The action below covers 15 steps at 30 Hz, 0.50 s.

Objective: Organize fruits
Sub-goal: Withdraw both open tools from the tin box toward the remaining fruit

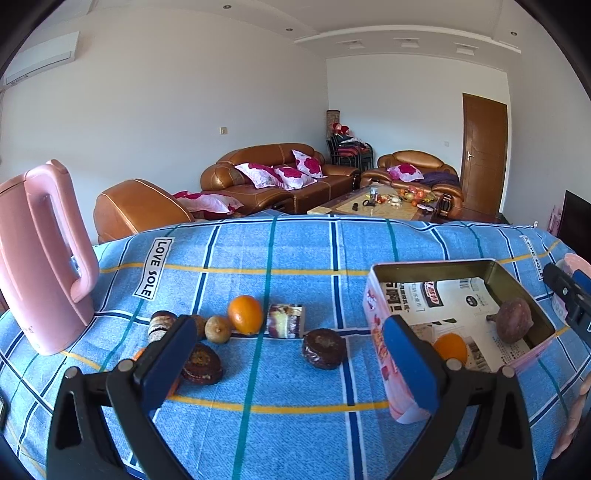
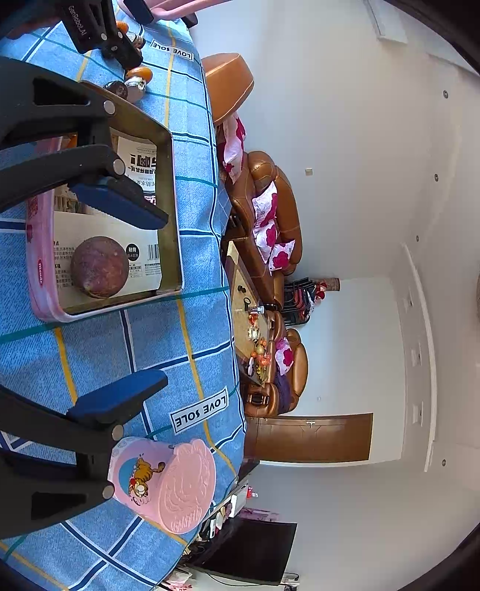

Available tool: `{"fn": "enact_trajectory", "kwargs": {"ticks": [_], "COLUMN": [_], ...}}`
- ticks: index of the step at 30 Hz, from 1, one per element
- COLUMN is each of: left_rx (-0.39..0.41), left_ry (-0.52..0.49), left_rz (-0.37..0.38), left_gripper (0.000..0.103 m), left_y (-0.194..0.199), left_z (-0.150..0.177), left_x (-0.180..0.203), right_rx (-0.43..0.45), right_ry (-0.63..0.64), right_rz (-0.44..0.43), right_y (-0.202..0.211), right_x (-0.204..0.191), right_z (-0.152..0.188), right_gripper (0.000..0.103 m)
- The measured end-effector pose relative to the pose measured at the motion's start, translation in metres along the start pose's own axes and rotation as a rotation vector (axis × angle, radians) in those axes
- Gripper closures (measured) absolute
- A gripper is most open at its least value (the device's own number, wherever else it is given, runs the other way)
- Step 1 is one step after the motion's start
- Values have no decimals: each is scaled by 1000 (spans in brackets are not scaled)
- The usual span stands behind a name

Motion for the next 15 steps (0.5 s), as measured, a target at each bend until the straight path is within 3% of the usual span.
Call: {"fn": "enact_trajectory", "kwargs": {"ticks": [9,15], "left_rx": [-15,-81], "left_ry": [-2,33], "left_rz": [-28,-44], "left_gripper": [0,0], "left_y": [-1,-8], "left_z": [3,14], "left_x": [-33,-69], "right_rx": [-17,-28], "right_ry": [7,29], "right_rz": [-69,-135], "right_y": [10,16], "right_x": [-48,-89], "right_z": [6,10], "right_gripper": [24,23]}}
Point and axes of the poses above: each gripper's, at about its wrist camera, not at the fingertips, and y roughly against the way its jaws point, x to its right, z to its underside, the point moved 7 cm from there along -y, roughly the way its jaws point, and after that the axes turned 15 degrees about x, right-handed, at the moved point
